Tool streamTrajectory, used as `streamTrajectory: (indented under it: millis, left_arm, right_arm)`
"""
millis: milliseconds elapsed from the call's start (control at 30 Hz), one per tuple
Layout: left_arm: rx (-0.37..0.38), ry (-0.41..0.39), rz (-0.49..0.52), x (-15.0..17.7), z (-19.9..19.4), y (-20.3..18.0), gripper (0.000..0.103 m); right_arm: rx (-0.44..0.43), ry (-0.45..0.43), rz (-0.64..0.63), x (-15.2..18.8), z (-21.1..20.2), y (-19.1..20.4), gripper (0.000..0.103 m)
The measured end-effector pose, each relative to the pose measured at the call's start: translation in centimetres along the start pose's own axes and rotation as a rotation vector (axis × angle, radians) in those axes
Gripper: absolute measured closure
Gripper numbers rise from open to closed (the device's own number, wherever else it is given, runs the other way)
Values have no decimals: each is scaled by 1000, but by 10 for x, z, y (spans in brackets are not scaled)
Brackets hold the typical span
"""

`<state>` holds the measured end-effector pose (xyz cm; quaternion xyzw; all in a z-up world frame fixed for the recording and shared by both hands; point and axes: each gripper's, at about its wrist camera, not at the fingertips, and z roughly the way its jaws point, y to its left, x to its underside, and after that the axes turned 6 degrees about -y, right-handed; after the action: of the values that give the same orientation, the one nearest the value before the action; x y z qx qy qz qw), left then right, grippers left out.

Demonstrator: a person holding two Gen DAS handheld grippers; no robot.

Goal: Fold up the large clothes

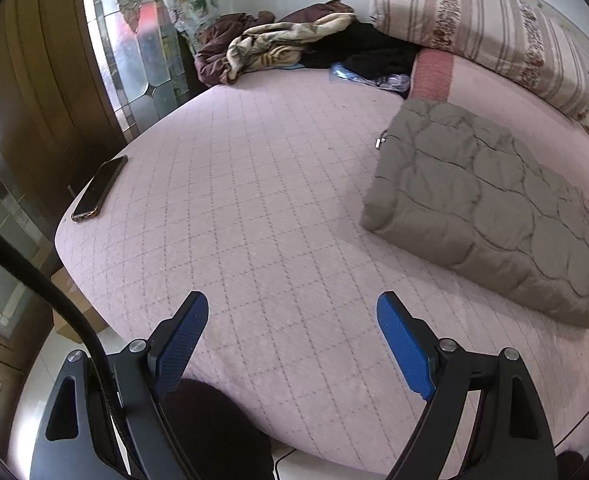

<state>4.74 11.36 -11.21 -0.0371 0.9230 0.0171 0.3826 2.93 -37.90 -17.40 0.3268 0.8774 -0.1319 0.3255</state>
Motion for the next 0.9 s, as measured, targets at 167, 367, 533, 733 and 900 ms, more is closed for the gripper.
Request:
streamTrajectory:
  millis: [167,367,533,733,900]
  left_arm:
    - [-11,-14,44,4,-11,-19,17]
    - [-22,-24,106,12,-20,-45,17]
    - [-9,-21,152,19,-28,-63,17]
    - [-7,-6,170,25,-30,-74,17]
    - [15,27,163,28,-29,-77,17]
  right_arm:
    - [23,-43,-16,13,-27,-33,6]
    - [-55,-91,-74,42,-62,-20,6]
    - [-87,-143,-185,60,-74,12,6]
    - [-88,-230,-221,45,-75,48,6]
    - [-73,-208,-233,25,-37,84,6]
